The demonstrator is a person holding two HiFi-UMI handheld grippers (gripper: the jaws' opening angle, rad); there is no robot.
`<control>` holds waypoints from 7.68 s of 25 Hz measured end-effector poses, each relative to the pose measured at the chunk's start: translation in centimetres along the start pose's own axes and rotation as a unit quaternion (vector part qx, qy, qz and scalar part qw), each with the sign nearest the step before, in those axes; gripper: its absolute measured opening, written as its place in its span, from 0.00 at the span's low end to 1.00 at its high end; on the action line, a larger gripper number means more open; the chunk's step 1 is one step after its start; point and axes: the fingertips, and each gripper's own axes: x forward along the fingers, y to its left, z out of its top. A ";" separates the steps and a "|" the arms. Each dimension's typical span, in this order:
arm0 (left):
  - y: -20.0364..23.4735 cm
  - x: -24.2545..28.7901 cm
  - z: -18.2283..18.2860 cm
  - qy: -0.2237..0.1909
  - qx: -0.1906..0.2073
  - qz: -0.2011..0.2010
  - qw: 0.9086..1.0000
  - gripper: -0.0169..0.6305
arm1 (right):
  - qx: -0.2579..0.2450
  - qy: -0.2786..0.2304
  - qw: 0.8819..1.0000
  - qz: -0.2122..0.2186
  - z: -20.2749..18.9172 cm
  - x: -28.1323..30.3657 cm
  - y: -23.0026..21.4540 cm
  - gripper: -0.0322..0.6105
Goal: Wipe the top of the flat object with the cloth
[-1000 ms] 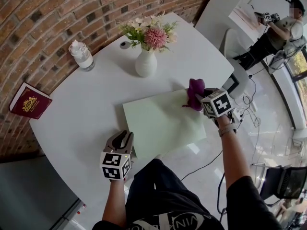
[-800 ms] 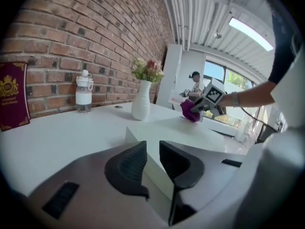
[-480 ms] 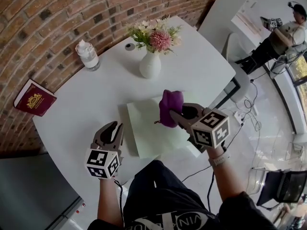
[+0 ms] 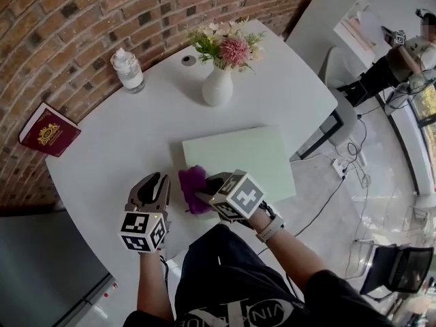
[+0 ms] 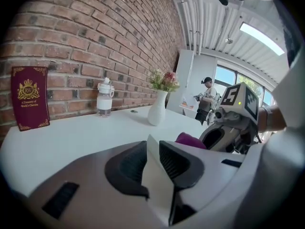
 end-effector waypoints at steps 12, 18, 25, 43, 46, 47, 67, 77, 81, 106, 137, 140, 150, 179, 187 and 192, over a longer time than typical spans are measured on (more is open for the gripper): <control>-3.9 2.3 -2.7 0.053 0.036 -0.054 0.996 0.15 | 0.012 -0.004 0.998 -0.065 -1.9 -4.6 -5.1 0.14; -4.3 3.9 -4.3 0.087 0.046 -0.051 0.994 0.15 | 0.030 -0.008 0.994 -0.106 -4.4 -8.3 -8.3 0.14; -4.9 4.3 -5.2 0.112 0.076 -0.051 0.990 0.09 | 0.065 -0.011 0.985 -0.157 -9.1 -13.4 -11.8 0.14; -5.3 4.3 -5.2 0.118 0.056 -0.042 0.991 0.09 | 0.082 -0.004 0.951 -0.300 -14.2 -21.8 -16.7 0.14; -5.2 4.3 -5.0 0.112 0.052 -0.042 0.992 0.09 | 0.038 -0.042 0.959 -0.278 -10.3 -21.1 -13.3 0.14; -5.2 4.3 -4.8 0.107 0.051 -0.042 0.992 0.09 | 0.042 -0.070 0.966 -0.247 -8.6 -20.3 -11.6 0.14; -5.9 4.6 -5.3 0.111 0.075 -0.035 0.990 0.09 | 0.001 -0.027 0.998 -0.050 -6.6 -4.9 1.3 0.14; -6.0 4.6 -5.3 0.114 0.066 -0.041 0.991 0.09 | 0.079 -0.032 0.984 -0.154 -12.6 -13.5 -7.0 0.14; -6.0 4.6 -5.3 0.114 0.065 -0.038 0.991 0.09 | 0.111 -0.046 0.972 -0.201 -15.0 -16.0 -9.6 0.14; -12.2 5.3 -5.6 0.172 0.213 -0.191 0.943 0.06 | 0.376 -0.244 0.821 -0.354 -24.6 -17.8 -10.6 0.14; -12.4 5.5 -7.1 0.185 0.188 -0.173 0.949 0.05 | 0.021 -0.055 0.992 -0.108 -11.0 -0.2 6.6 0.14; -12.4 5.5 -7.2 0.189 0.184 -0.180 0.948 0.05 | 0.011 -0.065 0.995 -0.074 -10.5 0.2 7.3 0.14; -13.6 4.8 -4.1 0.236 0.180 -0.237 0.925 0.05 | 0.105 -0.239 0.965 -0.025 -8.9 -12.6 2.6 0.14; -21.8 14.1 -5.4 0.229 0.009 -0.011 0.973 0.05 | 0.230 -0.228 0.945 0.046 -7.8 -18.4 -26.6 0.14; -21.9 14.1 -5.5 0.239 0.032 0.008 0.971 0.05 | 0.213 -0.183 0.955 0.092 -12.6 -19.4 -22.2 0.14; -21.9 14.1 -5.4 0.231 0.021 0.013 0.973 0.05 | 0.228 -0.146 0.955 0.118 -17.0 -19.5 -19.5 0.14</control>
